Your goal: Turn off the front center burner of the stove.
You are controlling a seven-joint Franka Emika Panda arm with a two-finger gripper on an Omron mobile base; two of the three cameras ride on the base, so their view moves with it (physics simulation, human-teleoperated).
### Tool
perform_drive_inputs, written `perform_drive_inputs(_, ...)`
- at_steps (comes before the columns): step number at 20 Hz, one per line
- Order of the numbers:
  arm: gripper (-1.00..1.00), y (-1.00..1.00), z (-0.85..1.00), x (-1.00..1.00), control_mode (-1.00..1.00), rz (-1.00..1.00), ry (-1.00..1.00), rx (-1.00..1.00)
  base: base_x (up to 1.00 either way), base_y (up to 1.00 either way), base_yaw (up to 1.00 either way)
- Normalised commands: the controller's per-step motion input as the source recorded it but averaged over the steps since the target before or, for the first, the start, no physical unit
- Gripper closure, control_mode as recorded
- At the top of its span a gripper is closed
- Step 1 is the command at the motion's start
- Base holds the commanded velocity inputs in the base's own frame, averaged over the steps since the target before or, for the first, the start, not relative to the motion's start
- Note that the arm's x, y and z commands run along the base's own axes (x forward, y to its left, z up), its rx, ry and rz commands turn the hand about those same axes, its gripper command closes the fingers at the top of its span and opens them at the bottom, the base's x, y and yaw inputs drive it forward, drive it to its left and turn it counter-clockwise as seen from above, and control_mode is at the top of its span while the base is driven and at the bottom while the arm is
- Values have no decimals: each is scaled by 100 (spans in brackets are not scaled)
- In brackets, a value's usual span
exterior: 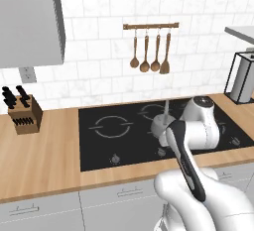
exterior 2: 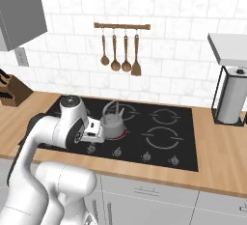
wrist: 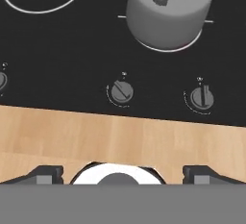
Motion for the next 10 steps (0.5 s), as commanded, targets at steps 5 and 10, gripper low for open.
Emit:
perform_drive_inputs(5,-100,33,-32,22,-100,0,6,-10,0,0,0)
perform_drive_inputs(10,-100,13,-48,5,-100,0,13,-11,0,0,0)
